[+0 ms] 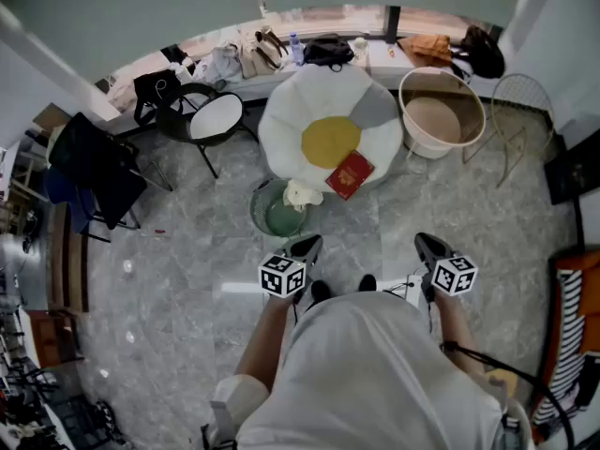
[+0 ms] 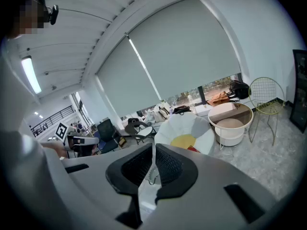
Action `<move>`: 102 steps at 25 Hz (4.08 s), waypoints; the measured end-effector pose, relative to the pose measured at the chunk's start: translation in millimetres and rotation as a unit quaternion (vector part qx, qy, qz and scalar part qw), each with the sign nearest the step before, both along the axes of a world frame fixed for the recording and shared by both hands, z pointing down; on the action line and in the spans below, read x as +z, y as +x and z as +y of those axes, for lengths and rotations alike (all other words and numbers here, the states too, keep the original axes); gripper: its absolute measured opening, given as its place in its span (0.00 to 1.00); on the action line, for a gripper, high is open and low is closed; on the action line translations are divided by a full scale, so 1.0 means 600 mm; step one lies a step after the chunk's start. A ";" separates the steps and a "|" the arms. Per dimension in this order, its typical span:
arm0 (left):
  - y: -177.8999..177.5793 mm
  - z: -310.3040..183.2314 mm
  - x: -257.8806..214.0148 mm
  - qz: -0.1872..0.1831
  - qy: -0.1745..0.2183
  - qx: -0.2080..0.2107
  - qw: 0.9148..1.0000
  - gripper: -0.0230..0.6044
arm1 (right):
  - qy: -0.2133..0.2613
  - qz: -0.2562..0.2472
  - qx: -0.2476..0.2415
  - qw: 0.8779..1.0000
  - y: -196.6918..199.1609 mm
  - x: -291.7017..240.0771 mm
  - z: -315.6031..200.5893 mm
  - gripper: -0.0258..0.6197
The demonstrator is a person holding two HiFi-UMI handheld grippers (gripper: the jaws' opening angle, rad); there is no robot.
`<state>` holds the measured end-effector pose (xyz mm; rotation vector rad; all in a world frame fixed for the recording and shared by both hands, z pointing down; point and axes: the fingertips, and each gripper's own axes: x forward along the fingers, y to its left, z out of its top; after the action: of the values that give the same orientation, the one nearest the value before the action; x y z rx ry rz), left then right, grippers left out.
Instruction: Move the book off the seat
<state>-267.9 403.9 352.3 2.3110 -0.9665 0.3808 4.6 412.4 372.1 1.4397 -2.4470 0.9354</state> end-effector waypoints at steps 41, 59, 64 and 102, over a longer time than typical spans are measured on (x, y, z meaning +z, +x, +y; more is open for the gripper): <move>0.129 -0.002 0.038 -0.025 -0.022 -0.048 0.998 0.04 | -0.032 -0.006 -0.006 0.999 0.202 0.049 -0.034 0.12; 0.107 -0.161 0.061 -0.041 -0.020 -0.037 0.998 0.04 | -0.057 0.017 -0.010 0.998 0.178 0.066 -0.148 0.12; 0.088 -0.249 0.057 -0.051 -0.006 -0.019 0.999 0.04 | -0.066 0.021 -0.012 0.998 0.147 0.067 -0.217 0.12; 0.051 -0.578 0.295 -0.063 -0.093 0.005 0.994 0.04 | -0.185 -0.001 -0.036 0.982 -0.030 0.276 -0.504 0.12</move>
<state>-237.6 57.4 529.4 2.1449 -0.9381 0.5999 -13.2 109.9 537.6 1.2137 -2.1574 1.2897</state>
